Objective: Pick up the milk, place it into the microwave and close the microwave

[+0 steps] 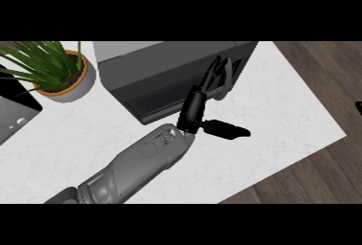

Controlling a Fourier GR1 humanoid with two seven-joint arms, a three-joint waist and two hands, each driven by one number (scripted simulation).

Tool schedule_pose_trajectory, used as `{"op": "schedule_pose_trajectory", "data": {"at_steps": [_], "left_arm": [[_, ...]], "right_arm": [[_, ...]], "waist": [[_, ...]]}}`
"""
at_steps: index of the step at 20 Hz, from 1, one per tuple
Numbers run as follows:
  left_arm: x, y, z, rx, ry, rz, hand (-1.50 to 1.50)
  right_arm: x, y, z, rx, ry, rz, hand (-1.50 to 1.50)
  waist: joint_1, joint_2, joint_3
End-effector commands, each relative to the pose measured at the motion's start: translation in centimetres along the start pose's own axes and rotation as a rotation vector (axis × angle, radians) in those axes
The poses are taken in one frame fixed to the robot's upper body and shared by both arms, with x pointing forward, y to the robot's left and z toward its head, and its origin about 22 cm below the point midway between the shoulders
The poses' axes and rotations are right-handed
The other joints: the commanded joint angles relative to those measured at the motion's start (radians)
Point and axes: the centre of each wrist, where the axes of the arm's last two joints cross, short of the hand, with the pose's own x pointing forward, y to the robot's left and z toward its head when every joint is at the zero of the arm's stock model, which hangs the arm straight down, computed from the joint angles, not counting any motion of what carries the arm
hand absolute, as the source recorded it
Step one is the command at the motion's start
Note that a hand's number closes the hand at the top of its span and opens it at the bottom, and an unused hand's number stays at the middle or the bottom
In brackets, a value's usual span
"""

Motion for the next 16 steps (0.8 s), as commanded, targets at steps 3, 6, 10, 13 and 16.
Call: {"op": "schedule_pose_trajectory", "data": {"at_steps": [3, 6, 10, 13, 16], "left_arm": [[0.4, 0.3, -1.7, 0.034, 0.001, -0.001, -1.50], [0.2, 0.2, -1.4, 0.035, -0.006, -0.005, -1.50], [0.0, 0.3, -1.4, 0.046, -0.001, 0.005, -1.50], [-0.2, 0.4, -1.3, 0.053, -0.012, 0.007, -1.50], [-0.1, 0.3, -1.4, 0.061, -0.011, 0.008, -1.50]], "right_arm": [[0.6, -0.6, -0.5, -0.002, 0.016, 0.011, -1.50], [0.7, -0.7, -0.8, 0.005, -0.001, -0.005, -1.50], [1.4, -1.1, -1.4, 0.020, -0.007, 0.003, -1.50], [1.1, -1.0, -1.2, 0.014, 0.001, -0.014, -1.50], [1.2, -1.0, -1.5, 0.035, 0.014, -0.021, -1.50]], "waist": [[-0.010, 0.005, 0.000], [-0.020, 0.004, 0.001], [-0.025, 0.005, 0.001], [-0.028, 0.011, 0.001], [-0.035, 0.009, 0.002]]}}
